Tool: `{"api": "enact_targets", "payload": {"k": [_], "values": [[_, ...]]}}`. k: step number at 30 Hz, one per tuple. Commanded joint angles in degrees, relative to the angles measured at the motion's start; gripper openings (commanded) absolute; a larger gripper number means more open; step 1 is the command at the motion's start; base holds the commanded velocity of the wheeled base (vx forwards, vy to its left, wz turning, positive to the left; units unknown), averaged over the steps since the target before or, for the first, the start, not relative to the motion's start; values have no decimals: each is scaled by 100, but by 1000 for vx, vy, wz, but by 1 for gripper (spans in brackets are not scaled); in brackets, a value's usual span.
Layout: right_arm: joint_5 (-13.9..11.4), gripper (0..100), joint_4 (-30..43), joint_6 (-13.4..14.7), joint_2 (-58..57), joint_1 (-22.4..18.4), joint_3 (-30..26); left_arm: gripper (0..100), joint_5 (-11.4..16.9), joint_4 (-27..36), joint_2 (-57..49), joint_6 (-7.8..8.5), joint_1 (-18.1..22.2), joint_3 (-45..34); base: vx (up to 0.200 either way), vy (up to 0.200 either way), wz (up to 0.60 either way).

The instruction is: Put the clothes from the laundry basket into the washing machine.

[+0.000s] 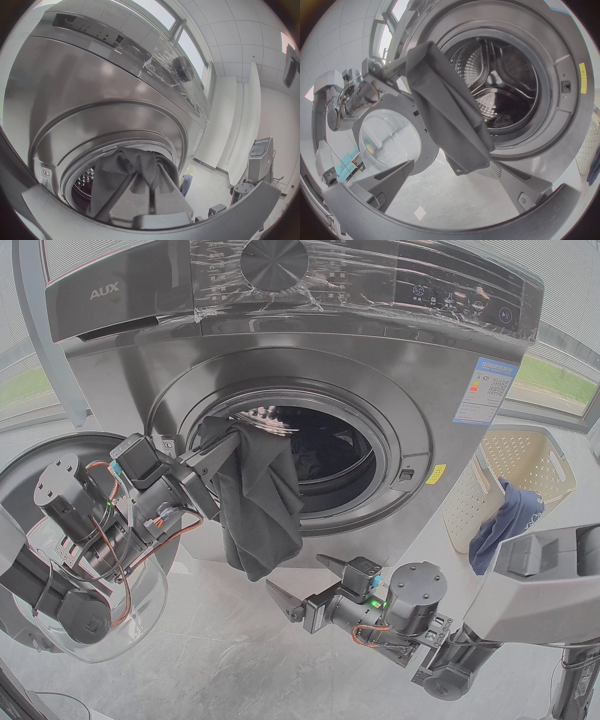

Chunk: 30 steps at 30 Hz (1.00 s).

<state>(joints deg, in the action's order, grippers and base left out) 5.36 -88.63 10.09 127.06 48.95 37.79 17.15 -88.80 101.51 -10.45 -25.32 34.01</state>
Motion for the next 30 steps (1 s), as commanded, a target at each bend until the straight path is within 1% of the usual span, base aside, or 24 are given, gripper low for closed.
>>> {"api": "enact_targets", "payload": {"k": [1, 4, 19, 25, 26, 30], "values": [[0, 100, -6, -25, 539, 36, 352, 0, -107, -6, 150, -1, -34, 132, 0, 0, 0], [0, 100, -6, -43, 671, -8, 589, 0, -160, -6, 167, -1, -34, 158, 0, 0, 0], [-62, 100, -6, -166, 1286, -52, 1415, 0, -177, -6, 211, 8, -43, 176, 0, 0, 0], [-53, 100, -6, -166, 1347, -69, 1512, 0, -160, -6, 211, 8, -17, 150, 0, 0, 0], [-53, 100, -14, -139, 1312, -280, 1521, 0, -151, -6, 202, -1, 18, 150, 0, 0, 0], [-62, 100, -14, -122, 1268, -395, 1512, 0, -168, -6, 211, -10, 18, 167, 0, 0, 0]]}}
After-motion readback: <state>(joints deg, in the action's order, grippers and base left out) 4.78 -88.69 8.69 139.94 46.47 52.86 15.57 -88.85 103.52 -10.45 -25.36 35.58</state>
